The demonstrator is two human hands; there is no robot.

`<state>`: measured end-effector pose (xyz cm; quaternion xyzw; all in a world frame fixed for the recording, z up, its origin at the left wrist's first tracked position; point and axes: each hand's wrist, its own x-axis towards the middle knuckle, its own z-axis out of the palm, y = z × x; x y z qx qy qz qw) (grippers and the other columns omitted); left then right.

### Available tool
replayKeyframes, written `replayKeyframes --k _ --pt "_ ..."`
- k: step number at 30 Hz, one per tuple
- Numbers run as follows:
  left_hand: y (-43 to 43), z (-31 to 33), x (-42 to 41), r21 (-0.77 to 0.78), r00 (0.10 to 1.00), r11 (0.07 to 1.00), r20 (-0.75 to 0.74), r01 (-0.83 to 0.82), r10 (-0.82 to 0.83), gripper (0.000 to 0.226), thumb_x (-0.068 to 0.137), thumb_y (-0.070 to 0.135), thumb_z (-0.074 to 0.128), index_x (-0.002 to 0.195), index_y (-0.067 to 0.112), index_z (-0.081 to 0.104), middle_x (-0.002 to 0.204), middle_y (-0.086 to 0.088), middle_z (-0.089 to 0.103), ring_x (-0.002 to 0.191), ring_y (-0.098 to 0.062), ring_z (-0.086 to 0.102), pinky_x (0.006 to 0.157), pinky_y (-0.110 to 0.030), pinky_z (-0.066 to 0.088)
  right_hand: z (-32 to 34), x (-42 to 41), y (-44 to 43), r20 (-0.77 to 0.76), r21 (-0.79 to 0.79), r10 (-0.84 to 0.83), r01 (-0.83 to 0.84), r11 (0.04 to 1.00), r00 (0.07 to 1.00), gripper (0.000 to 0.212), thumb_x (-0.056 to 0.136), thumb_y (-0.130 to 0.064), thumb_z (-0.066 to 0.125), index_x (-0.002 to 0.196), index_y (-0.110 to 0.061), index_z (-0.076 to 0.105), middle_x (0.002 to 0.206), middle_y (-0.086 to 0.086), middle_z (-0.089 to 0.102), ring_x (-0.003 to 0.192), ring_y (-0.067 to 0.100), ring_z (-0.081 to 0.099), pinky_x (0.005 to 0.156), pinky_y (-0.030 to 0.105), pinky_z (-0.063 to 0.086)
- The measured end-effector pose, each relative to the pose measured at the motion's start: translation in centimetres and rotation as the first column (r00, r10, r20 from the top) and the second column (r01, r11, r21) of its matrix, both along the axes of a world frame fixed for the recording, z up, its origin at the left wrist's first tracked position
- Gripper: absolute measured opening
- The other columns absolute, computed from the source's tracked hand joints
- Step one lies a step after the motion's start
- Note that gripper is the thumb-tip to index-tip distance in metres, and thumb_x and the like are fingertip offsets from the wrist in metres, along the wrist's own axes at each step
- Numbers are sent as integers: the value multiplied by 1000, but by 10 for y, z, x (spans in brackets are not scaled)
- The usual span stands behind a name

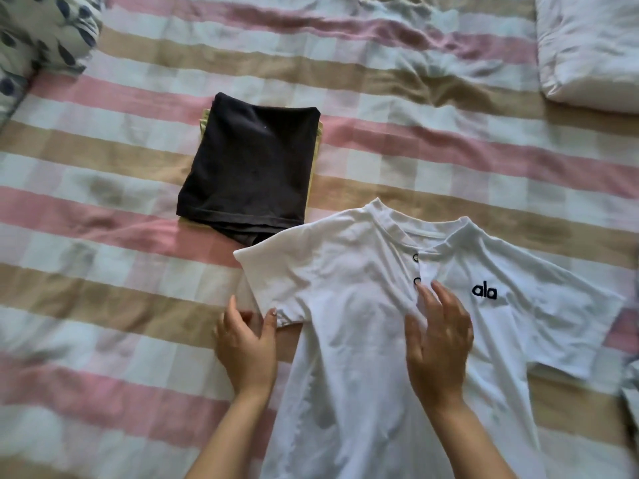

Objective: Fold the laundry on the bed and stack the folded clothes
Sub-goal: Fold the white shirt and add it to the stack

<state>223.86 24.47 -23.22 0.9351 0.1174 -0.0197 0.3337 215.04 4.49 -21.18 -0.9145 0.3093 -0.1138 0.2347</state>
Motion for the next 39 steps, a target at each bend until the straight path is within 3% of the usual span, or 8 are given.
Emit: replayKeyframes --k 3,9,14,17,21,26,32,39 --pt "5 4 -1 -124 997 992 -74 -21 12 50 79 1 65 126 2 49 92 -16 64 93 -35 57 85 -43 43 3 -73 7 -46 9 -164 164 986 985 51 83 -32 37 115 0 60 121 21 59 111 35 51 93 44 31" --pt "21 16 -10 -179 997 981 -14 70 -73 33 88 4 56 121 3 53 102 -18 62 94 -31 56 82 -35 41 5 -186 10 -118 -63 -262 256 965 958 54 88 -37 38 104 7 65 109 29 62 99 49 59 89 44 32" --pt "50 17 -110 -142 949 939 72 314 -306 23 85 0 61 108 1 61 96 -7 55 81 -27 56 70 -19 40 0 -249 17 -171 42 -254 265 963 952 50 79 -30 44 110 5 62 115 27 58 108 36 48 93 40 31" --pt "73 9 -161 -110 912 906 45 409 -407 28 75 6 74 101 1 65 99 -8 54 91 -34 56 82 -8 39 -5 -270 20 -181 107 -243 264 958 953 44 73 -8 58 116 2 59 118 22 56 111 26 40 96 45 36" --pt "92 -3 -185 4 814 814 33 581 -581 58 54 22 89 105 18 62 114 -14 49 105 -28 45 88 -36 42 -13 -275 21 -119 106 -317 329 938 941 45 75 7 63 120 2 56 115 21 57 109 32 44 96 36 34" --pt "93 -8 -185 25 774 781 123 623 -621 38 60 2 83 95 11 69 114 -19 48 101 -35 51 84 -37 46 -19 -273 24 -40 264 -525 516 815 850 38 82 0 62 119 -6 57 113 14 62 105 30 54 88 36 43" --pt "96 6 -184 21 789 798 136 603 -599 19 67 -5 76 84 0 69 96 -20 57 89 -34 58 75 -42 53 -16 -279 16 7 393 -668 613 686 744 17 83 -2 63 99 -3 67 95 16 68 82 22 59 66 3 38" --pt "97 13 -184 38 791 793 58 608 -609 28 66 -7 77 91 5 71 101 -22 52 95 -37 53 82 -36 45 -13 -293 19 -92 448 -586 559 698 805 20 81 -10 69 100 -9 65 94 6 65 85 20 58 71 12 42"
